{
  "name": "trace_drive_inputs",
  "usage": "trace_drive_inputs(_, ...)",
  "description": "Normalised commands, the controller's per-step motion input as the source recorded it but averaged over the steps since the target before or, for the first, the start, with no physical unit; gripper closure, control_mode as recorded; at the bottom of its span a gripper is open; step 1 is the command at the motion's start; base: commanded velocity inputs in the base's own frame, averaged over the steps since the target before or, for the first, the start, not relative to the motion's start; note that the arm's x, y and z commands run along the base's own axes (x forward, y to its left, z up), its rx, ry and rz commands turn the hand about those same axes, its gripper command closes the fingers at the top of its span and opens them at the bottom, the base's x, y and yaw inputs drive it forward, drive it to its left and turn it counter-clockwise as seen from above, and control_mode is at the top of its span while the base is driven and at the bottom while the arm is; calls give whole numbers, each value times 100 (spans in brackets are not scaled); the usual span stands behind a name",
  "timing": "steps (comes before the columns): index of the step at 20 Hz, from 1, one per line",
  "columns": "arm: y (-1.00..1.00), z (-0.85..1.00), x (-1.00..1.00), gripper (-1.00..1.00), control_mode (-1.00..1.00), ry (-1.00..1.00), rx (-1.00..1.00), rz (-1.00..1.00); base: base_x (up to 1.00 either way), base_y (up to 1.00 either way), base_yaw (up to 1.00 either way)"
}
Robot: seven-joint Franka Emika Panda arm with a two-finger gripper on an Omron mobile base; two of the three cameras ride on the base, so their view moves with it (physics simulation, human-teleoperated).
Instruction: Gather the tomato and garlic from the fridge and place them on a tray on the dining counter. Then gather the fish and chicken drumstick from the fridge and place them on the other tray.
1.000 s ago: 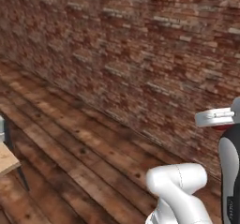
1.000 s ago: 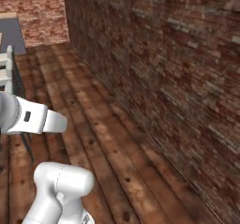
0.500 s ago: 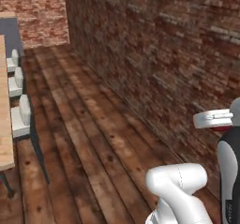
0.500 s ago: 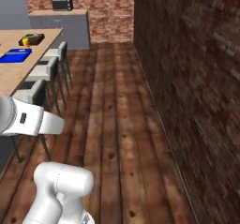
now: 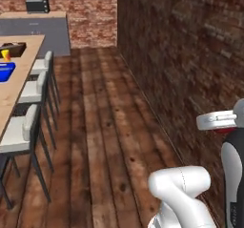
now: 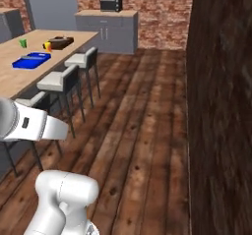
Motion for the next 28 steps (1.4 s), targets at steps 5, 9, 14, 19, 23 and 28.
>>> trace_drive_inputs(5,0,0,0,100,100,0,0,0,100,-70,26)
trace_drive_inputs(9,0,0,0,100,100,0,0,0,100,-32,21)
trace_drive_inputs(14,0,0,0,100,100,0,0,0,100,-2,26)
trace_drive_inputs(19,0,0,0,100,100,0,0,0,100,-24,26)
trace_drive_inputs(23,0,0,0,100,100,0,0,0,100,-26,24)
trace_drive_inputs(28,0,0,0,100,100,0,0,0,100,-40,33)
